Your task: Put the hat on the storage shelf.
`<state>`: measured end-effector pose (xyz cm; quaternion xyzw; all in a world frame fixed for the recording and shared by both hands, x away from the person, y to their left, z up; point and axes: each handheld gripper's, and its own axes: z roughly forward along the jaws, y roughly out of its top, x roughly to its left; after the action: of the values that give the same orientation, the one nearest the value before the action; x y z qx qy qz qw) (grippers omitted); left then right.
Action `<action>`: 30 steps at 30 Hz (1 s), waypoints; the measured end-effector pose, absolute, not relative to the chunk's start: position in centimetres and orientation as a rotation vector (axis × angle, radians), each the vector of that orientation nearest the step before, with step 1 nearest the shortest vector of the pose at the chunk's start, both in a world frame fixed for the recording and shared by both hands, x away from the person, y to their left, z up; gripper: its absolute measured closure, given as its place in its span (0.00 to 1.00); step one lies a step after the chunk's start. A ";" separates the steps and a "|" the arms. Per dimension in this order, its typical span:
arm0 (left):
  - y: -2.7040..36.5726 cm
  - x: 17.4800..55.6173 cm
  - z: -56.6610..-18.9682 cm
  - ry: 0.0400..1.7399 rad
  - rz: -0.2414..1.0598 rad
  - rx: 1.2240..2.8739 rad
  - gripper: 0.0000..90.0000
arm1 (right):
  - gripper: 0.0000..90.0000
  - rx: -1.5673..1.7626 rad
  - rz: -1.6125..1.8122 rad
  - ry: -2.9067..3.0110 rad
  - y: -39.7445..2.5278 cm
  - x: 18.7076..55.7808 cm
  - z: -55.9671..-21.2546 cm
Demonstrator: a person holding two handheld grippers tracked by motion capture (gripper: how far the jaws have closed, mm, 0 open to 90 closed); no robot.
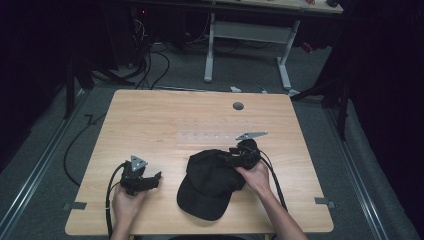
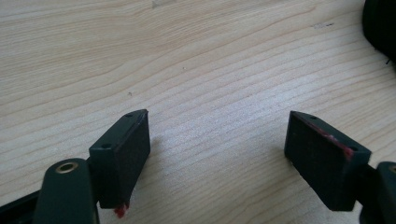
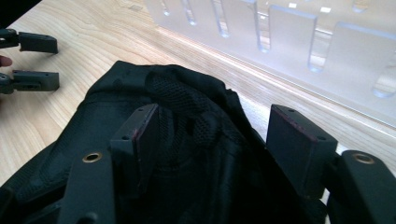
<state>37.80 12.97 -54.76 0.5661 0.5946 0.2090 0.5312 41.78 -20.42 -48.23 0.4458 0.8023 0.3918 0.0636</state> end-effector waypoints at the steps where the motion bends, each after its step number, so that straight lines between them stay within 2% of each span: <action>1: 13.0 37.8 -54.8 1.419 0.499 1.351 0.25 | 0.39 1.345 1.179 2.436 -20.2 41.9 -48.3; 9: 13.0 37.8 -54.8 1.419 0.499 1.350 0.25 | 0.41 1.322 1.138 2.496 -19.6 42.5 -48.6; 11: 13.0 37.8 -54.8 1.419 0.499 1.350 0.25 | 0.51 1.316 1.123 2.535 -19.4 42.7 -48.9; 12: 13.0 37.8 -54.8 1.419 0.499 1.350 0.25 | 0.51 1.316 1.123 2.535 -19.4 42.7 -48.9; 13: 13.0 37.8 -54.8 1.419 0.499 1.350 0.25 | 0.59 1.295 1.088 2.555 -19.2 42.8 -49.2; 15: 13.0 37.8 -54.8 1.419 0.498 1.350 0.25 | 0.68 1.277 1.061 2.568 -19.1 42.9 -49.6; 18: 13.0 37.8 -54.8 1.419 0.498 1.350 0.25 | 0.72 1.286 1.079 2.574 -19.3 43.0 -49.8; 22: 13.0 37.8 -54.8 1.419 0.498 1.350 0.25 | 0.85 1.250 1.103 2.573 -19.3 42.8 -49.8; 30: 13.0 37.8 -54.8 1.420 0.498 1.349 0.25 | 0.87 1.186 1.148 2.565 -19.5 42.4 -49.1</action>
<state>37.80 12.96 -54.75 0.5655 0.5950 0.2088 0.5315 42.38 -19.47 -49.08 0.3884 0.8401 0.3759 0.0459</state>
